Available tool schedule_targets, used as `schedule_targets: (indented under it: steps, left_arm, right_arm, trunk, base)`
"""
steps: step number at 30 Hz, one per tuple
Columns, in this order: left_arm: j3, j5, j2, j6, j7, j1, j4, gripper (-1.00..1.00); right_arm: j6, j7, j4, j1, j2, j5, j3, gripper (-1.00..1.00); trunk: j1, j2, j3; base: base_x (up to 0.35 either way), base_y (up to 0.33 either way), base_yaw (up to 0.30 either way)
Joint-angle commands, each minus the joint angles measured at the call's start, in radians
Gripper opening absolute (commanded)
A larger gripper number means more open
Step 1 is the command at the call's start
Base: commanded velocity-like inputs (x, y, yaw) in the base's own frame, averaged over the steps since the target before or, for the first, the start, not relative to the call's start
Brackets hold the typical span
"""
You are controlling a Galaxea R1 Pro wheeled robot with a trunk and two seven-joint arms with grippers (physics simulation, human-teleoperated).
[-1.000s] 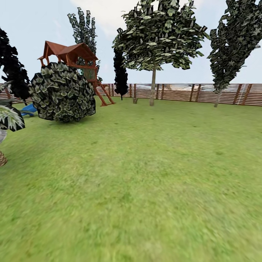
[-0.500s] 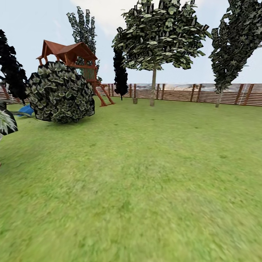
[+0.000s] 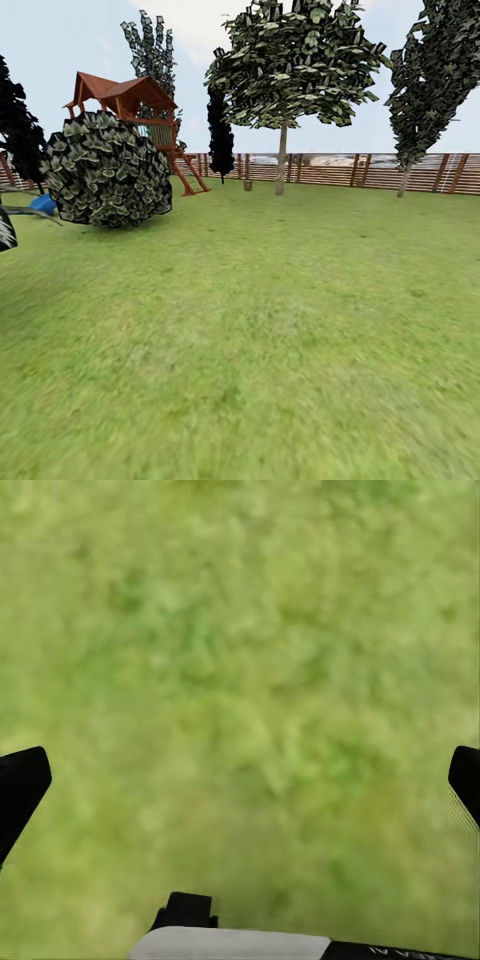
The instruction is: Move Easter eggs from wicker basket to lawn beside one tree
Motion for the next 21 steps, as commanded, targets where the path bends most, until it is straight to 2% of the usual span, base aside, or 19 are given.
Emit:
schedule_targets:
  steps: [1, 21]
  left_arm:
    - [0.000, 0.004, 0.000, -0.002, 0.001, 0.000, -0.001, 1.00]
    - [0.002, 0.009, 0.004, -0.001, 0.000, 0.000, 0.002, 1.00]
  right_arm:
    - [-0.006, 0.002, 0.002, -0.001, 0.000, -0.005, -0.001, 1.00]
    - [-0.006, 0.002, 0.002, -0.001, 0.000, -0.005, -0.001, 1.00]
  trunk:
    - [0.001, -0.001, -0.001]
    - [0.001, -0.001, -0.001]
  base:
    - [0.340, 0.000, 0.000]
    - [0.339, 0.000, 0.000]
